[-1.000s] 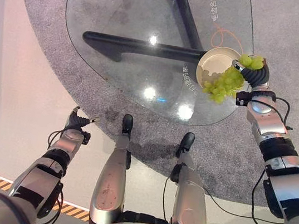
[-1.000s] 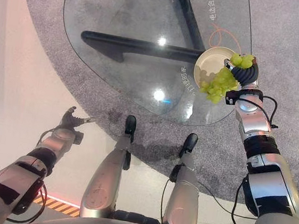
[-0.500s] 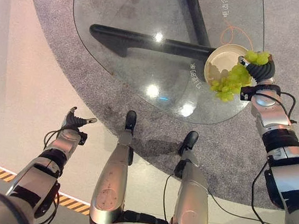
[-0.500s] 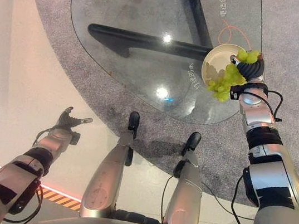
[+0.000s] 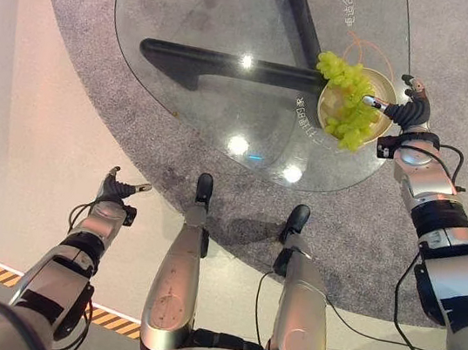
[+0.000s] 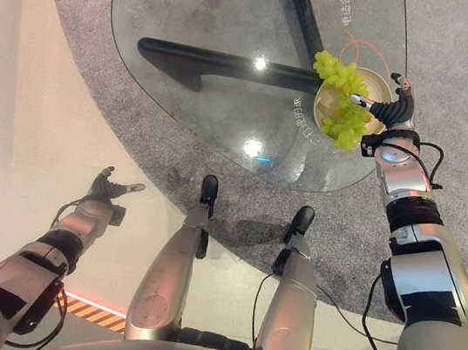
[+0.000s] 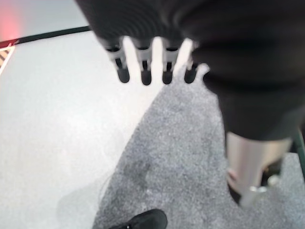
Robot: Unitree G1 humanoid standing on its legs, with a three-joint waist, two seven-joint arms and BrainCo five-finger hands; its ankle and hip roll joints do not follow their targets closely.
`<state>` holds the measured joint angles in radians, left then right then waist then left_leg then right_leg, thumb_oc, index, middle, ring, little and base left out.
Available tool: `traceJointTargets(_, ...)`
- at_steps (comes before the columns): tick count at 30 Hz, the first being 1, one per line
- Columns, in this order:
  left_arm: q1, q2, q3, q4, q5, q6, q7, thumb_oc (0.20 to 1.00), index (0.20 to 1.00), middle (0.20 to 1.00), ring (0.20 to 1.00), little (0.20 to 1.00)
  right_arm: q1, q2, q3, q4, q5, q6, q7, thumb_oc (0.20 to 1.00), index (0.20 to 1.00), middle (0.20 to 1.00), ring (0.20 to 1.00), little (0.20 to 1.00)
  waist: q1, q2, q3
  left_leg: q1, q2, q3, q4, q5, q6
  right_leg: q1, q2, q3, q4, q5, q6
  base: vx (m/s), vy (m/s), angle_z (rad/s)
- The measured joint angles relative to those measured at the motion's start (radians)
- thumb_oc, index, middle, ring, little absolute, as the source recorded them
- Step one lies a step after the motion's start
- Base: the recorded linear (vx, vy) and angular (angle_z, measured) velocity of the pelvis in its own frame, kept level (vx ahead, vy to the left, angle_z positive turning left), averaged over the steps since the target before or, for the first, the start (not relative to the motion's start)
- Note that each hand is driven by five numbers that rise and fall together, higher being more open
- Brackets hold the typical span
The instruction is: Pick up fruits into the plate
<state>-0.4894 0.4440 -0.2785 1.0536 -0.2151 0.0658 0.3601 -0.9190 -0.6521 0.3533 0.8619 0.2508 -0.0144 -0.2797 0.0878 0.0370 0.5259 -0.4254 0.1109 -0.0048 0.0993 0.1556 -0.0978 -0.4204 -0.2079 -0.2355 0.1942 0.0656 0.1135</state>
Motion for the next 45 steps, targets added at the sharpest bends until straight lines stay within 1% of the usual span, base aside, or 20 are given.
traceJointTargets(5, 0.001, 0.001, 0.001, -0.002, 0.0, 0.002, 0.0, 1.0, 1.0, 1.0, 1.0, 1.0, 0.001, 0.0, 0.0, -0.008, 0.002, 0.0, 0.012, 1.0, 1.0, 1.0, 1.0, 1.0, -0.001, 0.0, 0.0, 0.016, 0.0, 0.001, 0.0, 0.0, 0.0, 0.015, 0.0, 0.001, 0.0, 0.0, 0.0, -0.01, 0.0, 0.0)
traceJointTargets(9, 0.005, 0.003, 0.003, -0.008, 0.0, 0.003, 0.0, 1.0, 1.0, 1.0, 1.0, 1.0, 0.033, 0.0, -0.001, -0.066, 0.008, 0.001, 0.029, 1.0, 1.0, 1.0, 1.0, 1.0, -0.003, 0.0, 0.0, 0.053, 0.0, 0.002, -0.003, 0.0, 0.0, 0.052, 0.0, 0.001, -0.004, 0.0, 0.0, -0.02, -0.001, 0.0)
traceJointTargets(13, 0.032, 0.005, 0.005, -0.026, 0.0, 0.002, 0.001, 1.0, 1.0, 1.0, 1.0, 1.0, 0.106, 0.002, -0.01, -0.147, 0.045, 0.0, 0.044, 1.0, 1.0, 1.0, 1.0, 1.0, -0.014, -0.002, 0.0, 0.133, -0.001, 0.008, -0.026, -0.002, 0.002, 0.137, 0.003, 0.001, -0.043, -0.002, 0.004, 0.0, 0.017, -0.01)
traceJointTargets(15, 0.058, 0.005, 0.009, -0.045, 0.0, 0.001, 0.004, 1.0, 1.0, 1.0, 1.0, 1.0, 0.168, 0.006, -0.035, -0.183, 0.045, -0.003, 0.049, 1.0, 1.0, 1.0, 1.0, 1.0, -0.018, -0.003, 0.0, 0.185, -0.001, 0.021, -0.048, -0.004, 0.004, 0.189, 0.005, 0.005, -0.072, -0.001, 0.002, 0.02, 0.034, -0.05)
traceJointTargets(18, 0.091, 0.005, 0.018, -0.058, 0.0, 0.001, 0.009, 1.0, 1.0, 1.0, 1.0, 1.0, 0.231, 0.007, -0.039, -0.228, 0.048, -0.003, 0.059, 1.0, 1.0, 1.0, 1.0, 1.0, -0.038, -0.006, -0.002, 0.239, -0.002, 0.031, -0.078, -0.004, 0.006, 0.248, 0.009, 0.006, -0.121, 0.01, 0.007, 0.05, 0.031, -0.05)
traceJointTargets(21, 0.123, 0.003, 0.036, -0.084, 0.0, 0.0, 0.012, 1.0, 1.0, 1.0, 1.0, 1.0, 0.298, 0.015, -0.094, -0.285, 0.065, -0.003, 0.073, 1.0, 1.0, 1.0, 1.0, 1.0, -0.052, -0.012, -0.005, 0.283, -0.002, 0.043, -0.111, -0.001, 0.006, 0.291, 0.014, 0.009, -0.168, 0.035, 0.01, 0.08, 0.017, -0.08)
traceJointTargets(23, 0.156, 0.004, 0.06, -0.112, 0.0, 0.0, 0.025, 1.0, 1.0, 1.0, 1.0, 1.0, 0.346, 0.045, -0.126, -0.323, 0.065, -0.003, 0.076, 1.0, 1.0, 1.0, 1.0, 1.0, -0.064, -0.016, -0.011, 0.339, -0.003, 0.053, -0.135, -0.003, 0.005, 0.344, 0.016, 0.01, -0.194, 0.041, 0.012, 0.09, -0.001, -0.09)
traceJointTargets(25, 0.184, 0.003, 0.079, -0.129, 0.001, 0.0, 0.03, 1.0, 1.0, 1.0, 1.0, 1.0, 0.384, 0.061, -0.127, -0.363, 0.065, -0.003, 0.08, 1.0, 1.0, 1.0, 1.0, 1.0, -0.071, -0.025, -0.04, 0.355, -0.003, 0.058, -0.151, -0.005, 0.004, 0.357, 0.019, 0.011, -0.216, 0.042, 0.014, 0.07, -0.002, -0.09)
traceJointTargets(27, 0.201, 0.003, 0.092, -0.139, 0.004, 0.0, 0.032, 1.0, 1.0, 1.0, 1.0, 1.0, 0.435, 0.092, -0.15, -0.403, 0.065, -0.003, 0.088, 1.0, 1.0, 1.0, 1.0, 1.0, -0.079, -0.041, -0.07, 0.392, -0.002, 0.071, -0.174, -0.005, 0.003, 0.389, 0.021, 0.013, -0.236, 0.044, 0.016, 0.09, 0.003, -0.09)
traceJointTargets(28, 0.213, 0.003, 0.097, -0.139, 0.005, 0.0, 0.031, 1.0, 1.0, 1.0, 1.0, 1.0, 0.462, 0.103, -0.15, -0.416, 0.065, -0.003, 0.093, 1.0, 1.0, 1.0, 1.0, 1.0, -0.087, -0.05, -0.099, 0.403, -0.002, 0.077, -0.184, -0.008, 0.002, 0.402, 0.022, 0.013, -0.251, 0.044, 0.016, 0.08, 0.005, -0.07)
traceJointTargets(31, 0.247, 0.003, 0.1, -0.14, 0.005, -0.001, 0.024, 1.0, 1.0, 1.0, 1.0, 1.0, 0.53, 0.13, -0.163, -0.441, 0.067, -0.003, 0.11, 1.0, 1.0, 1.0, 1.0, 1.0, -0.094, -0.063, -0.163, 0.436, -0.002, 0.09, -0.188, -0.024, -0.002, 0.433, 0.024, 0.021, -0.274, 0.044, 0.017, 0.07, -0.006, -0.12)
traceJointTargets(32, 0.262, 0.0, 0.101, -0.14, 0.009, -0.001, 0.019, 1.0, 1.0, 1.0, 1.0, 1.0, 0.555, 0.137, -0.166, -0.448, 0.068, -0.006, 0.116, 1.0, 1.0, 1.0, 1.0, 1.0, -0.093, -0.064, -0.182, 0.454, -0.002, 0.098, -0.188, -0.031, -0.003, 0.451, 0.025, 0.027, -0.285, 0.044, 0.017, 0.07, -0.012, -0.2)
traceJointTargets(34, 0.304, -0.003, 0.103, -0.15, 0.009, -0.004, 0.003, 1.0, 1.0, 1.0, 1.0, 1.0, 0.609, 0.162, -0.171, -0.45, 0.075, -0.01, 0.119, 1.0, 1.0, 1.0, 1.0, 1.0, -0.102, -0.061, -0.242, 0.469, 0.001, 0.111, -0.188, -0.041, -0.004, 0.459, 0.027, 0.035, -0.285, 0.04, 0.022, 0.07, 0.009, -0.16)
traceJointTargets(35, 0.312, -0.004, 0.111, -0.145, 0.009, -0.009, -0.004, 1.0, 1.0, 1.0, 1.0, 1.0, 0.624, 0.165, -0.172, -0.449, 0.075, -0.013, 0.122, 1.0, 1.0, 1.0, 1.0, 1.0, -0.106, -0.061, -0.25, 0.475, 0.002, 0.113, -0.188, -0.042, -0.005, 0.464, 0.028, 0.037, -0.285, 0.04, 0.022, 0.06, 0.017, -0.12)
traceJointTargets(37, 0.338, -0.006, 0.157, -0.129, 0.01, -0.028, -0.031, 1.0, 1.0, 1.0, 1.0, 1.0, 0.69, 0.167, -0.178, -0.449, 0.075, -0.026, 0.141, 1.0, 1.0, 1.0, 1.0, 1.0, -0.113, -0.06, -0.286, 0.483, 0.007, 0.121, -0.188, -0.046, -0.007, 0.467, 0.032, 0.041, -0.285, 0.04, 0.023, 0.08, -0.003, -0.09)
traceJointTargets(39, 0.361, -0.01, 0.167, -0.13, 0.01, -0.035, -0.042, 1.0, 1.0, 1.0, 1.0, 1.0, 0.73, 0.167, -0.188, -0.449, 0.076, -0.028, 0.152, 1.0, 1.0, 1.0, 1.0, 1.0, -0.12, -0.056, -0.293, 0.5, 0.009, 0.126, -0.189, -0.05, -0.008, 0.483, 0.032, 0.043, -0.286, 0.038, 0.024, 0.05, -0.054, -0.06)
traceJointTargets(40, 0.389, -0.027, 0.166, -0.123, 0.025, -0.06, -0.031, 1.0, 1.0, 1.0, 1.0, 1.0, 0.76, 0.168, -0.19, -0.448, 0.076, -0.033, 0.158, 1.0, 1.0, 1.0, 1.0, 1.0, -0.123, -0.054, -0.313, 0.5, 0.011, 0.13, -0.191, -0.058, -0.005, 0.481, 0.033, 0.046, -0.286, 0.037, 0.026, 0.03, -0.116, -0.1)
traceJointTargets(43, 0.455, -0.127, 0.165, -0.051, 0.061, -0.161, 0.01, 1.0, 1.0, 1.0, 1.0, 1.0, 0.849, 0.203, -0.191, -0.43, 0.08, -0.045, 0.175, 1.0, 1.0, 1.0, 1.0, 1.0, -0.128, -0.051, -0.371, 0.507, 0.015, 0.141, -0.192, -0.062, -0.007, 0.478, 0.038, 0.059, -0.286, 0.03, 0.03, 0.03, -0.115, -0.12)
traceJointTargets(44, 0.484, -0.16, 0.16, -0.037, 0.073, -0.177, 0.021, 1.0, 1.0, 1.0, 1.0, 1.0, 0.874, 0.218, -0.187, -0.43, 0.08, -0.044, 0.178, 1.0, 1.0, 1.0, 1.0, 1.0, -0.137, -0.053, -0.382, 0.508, 0.017, 0.141, -0.192, -0.062, -0.007, 0.478, 0.04, 0.06, -0.286, 0.03, 0.03, 0.02, -0.049, -0.04)
traceJointTargets(45, 0.496, -0.175, 0.158, -0.028, 0.084, -0.184, 0.028, 1.0, 1.0, 1.0, 1.0, 1.0, 0.884, 0.227, -0.186, -0.43, 0.08, -0.043, 0.178, 1.0, 1.0, 1.0, 1.0, 1.0, -0.139, -0.054, -0.386, 0.509, 0.018, 0.141, -0.192, -0.062, -0.007, 0.479, 0.042, 0.06, -0.286, 0.03, 0.03, 0.03, -0.031, -0.04)
